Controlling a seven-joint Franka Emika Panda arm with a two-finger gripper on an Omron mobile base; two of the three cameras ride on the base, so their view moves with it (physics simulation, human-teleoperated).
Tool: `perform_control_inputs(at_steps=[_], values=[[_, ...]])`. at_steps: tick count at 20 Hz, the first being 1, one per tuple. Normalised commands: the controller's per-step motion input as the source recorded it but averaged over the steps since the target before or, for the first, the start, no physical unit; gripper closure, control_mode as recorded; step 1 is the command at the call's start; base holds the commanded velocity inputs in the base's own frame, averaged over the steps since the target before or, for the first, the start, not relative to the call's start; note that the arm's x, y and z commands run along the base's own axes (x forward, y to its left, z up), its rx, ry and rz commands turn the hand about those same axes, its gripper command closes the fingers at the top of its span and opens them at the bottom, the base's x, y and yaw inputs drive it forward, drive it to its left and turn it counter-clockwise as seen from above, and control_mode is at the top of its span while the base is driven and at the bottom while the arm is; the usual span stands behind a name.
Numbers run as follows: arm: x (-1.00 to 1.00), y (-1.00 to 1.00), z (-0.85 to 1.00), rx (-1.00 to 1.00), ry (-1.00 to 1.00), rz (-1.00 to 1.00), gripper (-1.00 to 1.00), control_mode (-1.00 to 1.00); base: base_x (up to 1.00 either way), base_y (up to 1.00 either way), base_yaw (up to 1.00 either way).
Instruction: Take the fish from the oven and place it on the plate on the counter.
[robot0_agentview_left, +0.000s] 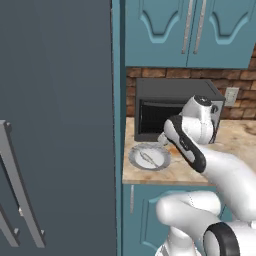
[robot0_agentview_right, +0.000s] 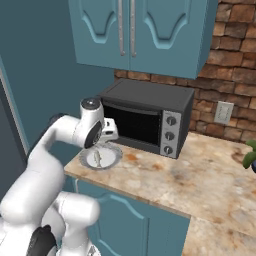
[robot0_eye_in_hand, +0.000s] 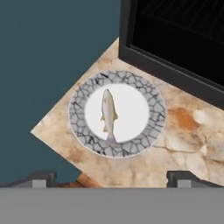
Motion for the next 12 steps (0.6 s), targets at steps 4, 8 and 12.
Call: perform_control_inputs(at_steps=[4,8,12], values=[[-1.00,-0.02,0.96,0.12,0.02,-0.10,-1.00,-1.00,0.00,0.00,0.00],[-1.00,0.00,1.00,0.08,0.00,-0.12,-1.00,-1.00,0.00,0.00,0.00],[-1.00,0.00,0.99,0.00,-0.06,-0.14,-1.00,-1.00,0.00,0.00,0.00]])
